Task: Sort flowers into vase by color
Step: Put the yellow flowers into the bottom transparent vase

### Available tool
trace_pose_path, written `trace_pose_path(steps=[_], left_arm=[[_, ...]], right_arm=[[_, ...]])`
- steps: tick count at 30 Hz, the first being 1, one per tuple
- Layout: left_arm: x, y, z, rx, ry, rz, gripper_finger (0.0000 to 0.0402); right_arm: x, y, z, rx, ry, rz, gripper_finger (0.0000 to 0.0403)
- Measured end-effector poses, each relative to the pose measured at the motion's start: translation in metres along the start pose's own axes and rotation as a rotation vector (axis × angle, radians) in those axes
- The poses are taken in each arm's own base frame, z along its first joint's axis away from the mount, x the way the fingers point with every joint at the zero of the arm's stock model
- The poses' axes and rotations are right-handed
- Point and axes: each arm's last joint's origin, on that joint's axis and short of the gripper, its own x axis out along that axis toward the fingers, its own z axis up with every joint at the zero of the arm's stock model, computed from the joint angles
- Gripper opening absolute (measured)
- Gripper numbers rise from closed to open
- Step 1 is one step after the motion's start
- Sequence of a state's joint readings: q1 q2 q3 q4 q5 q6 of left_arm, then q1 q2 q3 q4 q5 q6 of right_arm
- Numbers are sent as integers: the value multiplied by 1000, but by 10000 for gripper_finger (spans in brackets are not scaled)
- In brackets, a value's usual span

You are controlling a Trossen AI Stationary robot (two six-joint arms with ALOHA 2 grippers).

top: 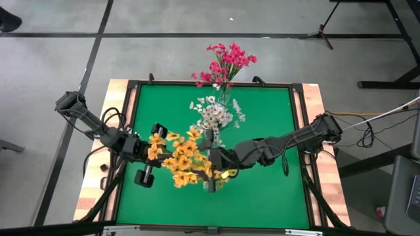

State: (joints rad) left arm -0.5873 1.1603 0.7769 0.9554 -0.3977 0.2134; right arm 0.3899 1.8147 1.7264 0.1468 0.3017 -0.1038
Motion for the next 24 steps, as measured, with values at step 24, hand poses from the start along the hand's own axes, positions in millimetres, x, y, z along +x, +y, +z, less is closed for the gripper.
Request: trace_pose_path(steps=[24], left_arm=[[3, 5, -8, -30, 39, 26, 0]], right_arm=[[10, -19, -5, 46, -21, -13, 157]])
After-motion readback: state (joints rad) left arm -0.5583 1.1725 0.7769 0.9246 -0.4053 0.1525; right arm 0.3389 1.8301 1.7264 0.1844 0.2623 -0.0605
